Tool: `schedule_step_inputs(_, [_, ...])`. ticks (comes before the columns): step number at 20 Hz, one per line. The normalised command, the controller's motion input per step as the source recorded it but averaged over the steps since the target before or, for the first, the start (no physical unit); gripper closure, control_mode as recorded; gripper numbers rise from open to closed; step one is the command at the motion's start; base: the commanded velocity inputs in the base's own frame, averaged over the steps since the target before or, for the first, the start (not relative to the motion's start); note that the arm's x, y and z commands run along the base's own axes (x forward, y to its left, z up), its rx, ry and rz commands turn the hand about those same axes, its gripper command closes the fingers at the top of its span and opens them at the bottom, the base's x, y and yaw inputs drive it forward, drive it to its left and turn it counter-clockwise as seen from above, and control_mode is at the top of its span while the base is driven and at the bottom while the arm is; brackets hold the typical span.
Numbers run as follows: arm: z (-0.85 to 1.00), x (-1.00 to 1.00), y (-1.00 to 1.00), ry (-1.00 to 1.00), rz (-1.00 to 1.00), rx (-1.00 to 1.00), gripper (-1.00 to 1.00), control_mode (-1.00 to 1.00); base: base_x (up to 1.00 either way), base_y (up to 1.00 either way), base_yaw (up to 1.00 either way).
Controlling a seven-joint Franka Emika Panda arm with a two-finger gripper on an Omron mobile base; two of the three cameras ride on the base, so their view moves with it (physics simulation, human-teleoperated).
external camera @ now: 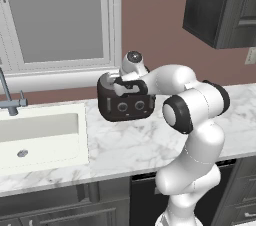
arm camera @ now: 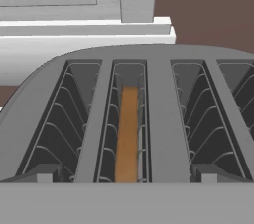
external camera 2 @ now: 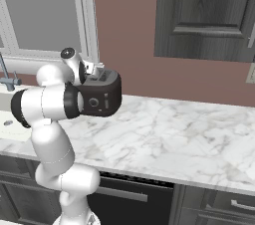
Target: Start the toaster. Once the lever pops up, take the bread to the plate on the dining counter.
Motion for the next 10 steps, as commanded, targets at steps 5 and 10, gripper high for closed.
schedule_step_inputs(5, [0.0, 0.0, 0.0, 0.0, 0.0, 0.0, -1.0, -1.0, 0.0, 0.0, 0.0])
schedule_step_inputs(10, [0.0, 0.0, 0.0, 0.0, 0.0, 0.0, -1.0, -1.0, 0.0, 0.0, 0.0])
